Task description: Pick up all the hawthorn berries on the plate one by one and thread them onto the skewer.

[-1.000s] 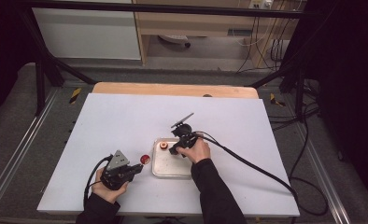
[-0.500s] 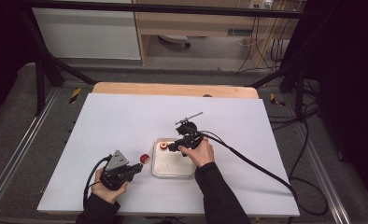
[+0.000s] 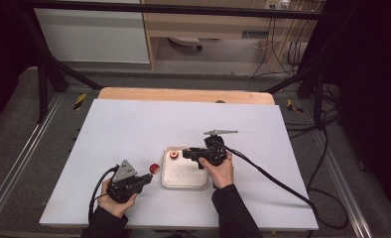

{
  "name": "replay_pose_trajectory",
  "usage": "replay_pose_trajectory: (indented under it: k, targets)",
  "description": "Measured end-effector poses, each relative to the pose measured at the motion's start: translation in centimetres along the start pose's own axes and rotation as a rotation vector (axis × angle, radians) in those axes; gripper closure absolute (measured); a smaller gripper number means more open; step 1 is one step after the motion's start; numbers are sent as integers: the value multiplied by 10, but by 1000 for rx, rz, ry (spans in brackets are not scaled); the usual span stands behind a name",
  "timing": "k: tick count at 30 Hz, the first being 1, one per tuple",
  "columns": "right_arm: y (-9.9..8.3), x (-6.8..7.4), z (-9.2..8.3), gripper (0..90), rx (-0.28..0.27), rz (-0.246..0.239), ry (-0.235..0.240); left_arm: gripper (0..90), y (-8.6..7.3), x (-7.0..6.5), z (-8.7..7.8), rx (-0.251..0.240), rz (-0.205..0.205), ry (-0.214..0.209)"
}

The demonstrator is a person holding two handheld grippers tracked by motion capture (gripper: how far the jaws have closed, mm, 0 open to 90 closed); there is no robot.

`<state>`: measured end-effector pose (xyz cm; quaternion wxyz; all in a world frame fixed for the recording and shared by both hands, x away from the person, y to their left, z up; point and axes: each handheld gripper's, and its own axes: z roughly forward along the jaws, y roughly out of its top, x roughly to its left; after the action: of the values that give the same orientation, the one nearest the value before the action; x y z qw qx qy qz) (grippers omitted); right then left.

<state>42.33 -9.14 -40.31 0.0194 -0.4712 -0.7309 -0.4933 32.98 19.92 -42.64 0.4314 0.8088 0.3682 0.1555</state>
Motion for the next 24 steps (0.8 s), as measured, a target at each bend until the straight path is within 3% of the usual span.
replay_pose_trajectory:
  k: [8, 16, 24]
  targets:
    - [-13, -1, -2, 607, -201, 83, 63, 881, 1, -4, 0, -9, -18, -6]
    - [-16, 6, -3, 608, -319, 122, 111, 881, 2, -8, -2, -22, -19, -12]
    - [-17, 13, -6, 609, -464, 148, 161, 881, 7, -14, -2, -55, -68, -31]
